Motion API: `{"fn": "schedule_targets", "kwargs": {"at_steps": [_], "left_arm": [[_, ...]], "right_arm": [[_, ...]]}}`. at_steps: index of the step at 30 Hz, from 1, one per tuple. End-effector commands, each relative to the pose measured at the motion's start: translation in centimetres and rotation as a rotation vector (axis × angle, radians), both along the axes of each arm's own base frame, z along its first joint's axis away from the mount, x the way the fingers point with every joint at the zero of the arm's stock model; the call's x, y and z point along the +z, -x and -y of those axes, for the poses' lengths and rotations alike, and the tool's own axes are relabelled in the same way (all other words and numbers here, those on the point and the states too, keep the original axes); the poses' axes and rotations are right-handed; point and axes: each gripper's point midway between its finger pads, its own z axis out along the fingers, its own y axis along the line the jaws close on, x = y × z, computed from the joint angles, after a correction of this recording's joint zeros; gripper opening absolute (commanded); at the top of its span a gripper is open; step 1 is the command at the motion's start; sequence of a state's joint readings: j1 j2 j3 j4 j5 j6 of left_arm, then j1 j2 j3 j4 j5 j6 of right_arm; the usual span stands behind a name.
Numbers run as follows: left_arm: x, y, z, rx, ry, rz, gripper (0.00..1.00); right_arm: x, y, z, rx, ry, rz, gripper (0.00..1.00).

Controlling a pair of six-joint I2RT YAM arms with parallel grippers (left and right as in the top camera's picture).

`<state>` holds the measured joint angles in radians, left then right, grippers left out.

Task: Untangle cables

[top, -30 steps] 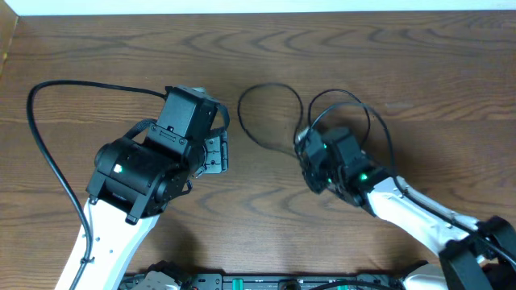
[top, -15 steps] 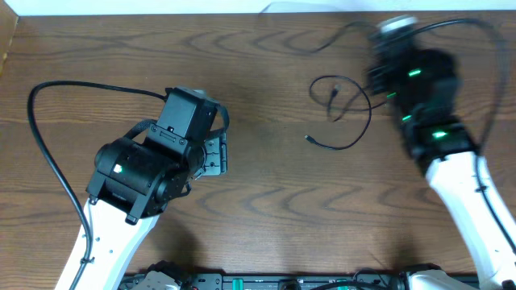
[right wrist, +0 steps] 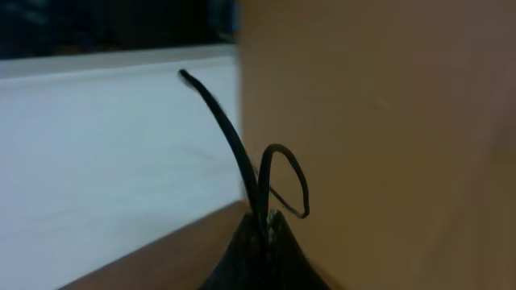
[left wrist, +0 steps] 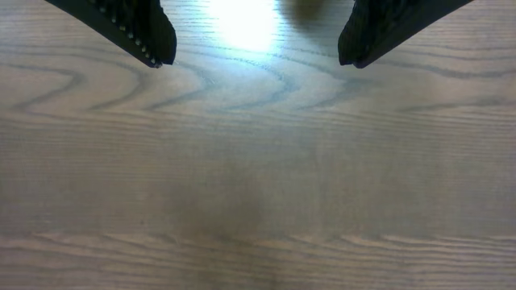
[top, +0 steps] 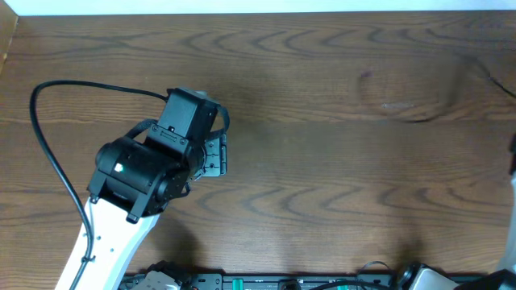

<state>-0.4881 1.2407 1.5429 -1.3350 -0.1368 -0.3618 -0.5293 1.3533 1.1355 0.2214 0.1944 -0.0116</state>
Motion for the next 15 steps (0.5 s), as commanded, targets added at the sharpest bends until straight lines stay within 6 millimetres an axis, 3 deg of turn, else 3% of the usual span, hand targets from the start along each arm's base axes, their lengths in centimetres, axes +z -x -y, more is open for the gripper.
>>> {"fn": "schedule_targets", "kwargs": {"at_steps": [1,5,9,12,15], "left_arm": [[-0.7,-0.3,0.1,-0.009,-0.021,-0.025,0.70],[-1.3,-0.5,0.2,-0.010,-0.035,-0.053,0.70],[-1.9,-0.7,0.3,-0.010,-0.047,-0.075,0.70],[-2.3,-0.9,0.4,-0.010,-0.054,-0.088,0.70],[-2.5,-1.0,0.5,-0.011,-0.058,-0.096,0.70]], "right_arm": [[-2.3,1.3,3.6,-0.045,-0.092,-0.023,0.01],[-7.1,2.9,7.1,-0.119,-0.182,-0.133,0.01],[-11.2,3.8,8.9,-0.123,-0.269,-0.213,0.01],[-13.4,3.8,9.5,-0.101,-0.322,-0.239,0.01],[-14.3,3.5,9.6,-0.085,-0.368,-0.223,0.01]]}}
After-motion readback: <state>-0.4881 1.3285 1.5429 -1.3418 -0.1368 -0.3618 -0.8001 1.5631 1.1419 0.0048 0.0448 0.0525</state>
